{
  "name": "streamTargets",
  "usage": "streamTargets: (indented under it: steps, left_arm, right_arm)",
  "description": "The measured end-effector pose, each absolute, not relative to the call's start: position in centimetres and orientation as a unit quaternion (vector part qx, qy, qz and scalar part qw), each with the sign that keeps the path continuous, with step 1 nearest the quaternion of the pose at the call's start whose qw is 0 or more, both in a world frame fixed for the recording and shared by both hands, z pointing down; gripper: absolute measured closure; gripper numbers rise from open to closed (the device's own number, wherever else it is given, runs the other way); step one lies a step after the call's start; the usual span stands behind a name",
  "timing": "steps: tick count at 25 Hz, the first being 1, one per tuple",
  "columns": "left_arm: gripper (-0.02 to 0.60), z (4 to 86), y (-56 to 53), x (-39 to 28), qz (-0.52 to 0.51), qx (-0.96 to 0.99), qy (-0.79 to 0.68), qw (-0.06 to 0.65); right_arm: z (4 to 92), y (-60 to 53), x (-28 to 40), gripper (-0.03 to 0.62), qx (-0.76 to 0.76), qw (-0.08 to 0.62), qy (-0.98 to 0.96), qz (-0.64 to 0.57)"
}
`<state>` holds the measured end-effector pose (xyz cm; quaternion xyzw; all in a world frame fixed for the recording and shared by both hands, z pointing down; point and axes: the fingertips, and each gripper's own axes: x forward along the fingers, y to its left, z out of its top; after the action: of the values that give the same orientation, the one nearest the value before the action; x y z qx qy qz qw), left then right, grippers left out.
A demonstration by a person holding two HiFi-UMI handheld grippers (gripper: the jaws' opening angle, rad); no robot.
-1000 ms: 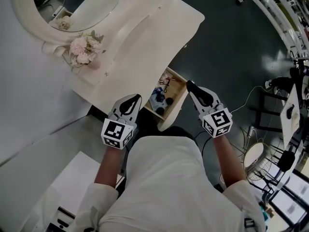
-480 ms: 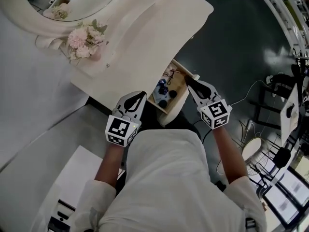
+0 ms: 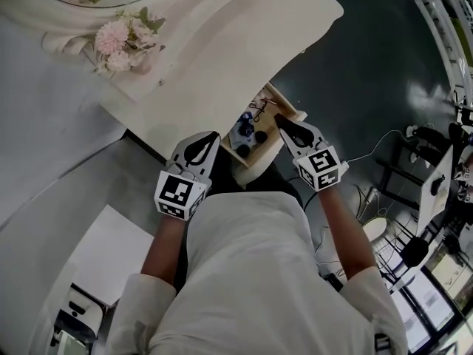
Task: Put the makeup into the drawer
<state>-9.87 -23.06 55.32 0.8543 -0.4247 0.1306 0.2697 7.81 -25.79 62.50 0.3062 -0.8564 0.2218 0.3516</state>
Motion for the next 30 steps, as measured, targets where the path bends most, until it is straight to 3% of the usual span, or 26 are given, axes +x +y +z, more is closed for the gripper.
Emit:
streamTargets:
  steps: [30]
  left_arm:
    - [0.557, 64.9, -19.7, -4.5, 0.151, 0.794, -0.488, 0.330]
  right_arm:
    - [79.1, -26.0, 6.0, 0.488, 0.090, 0.469, -0.851, 0.217]
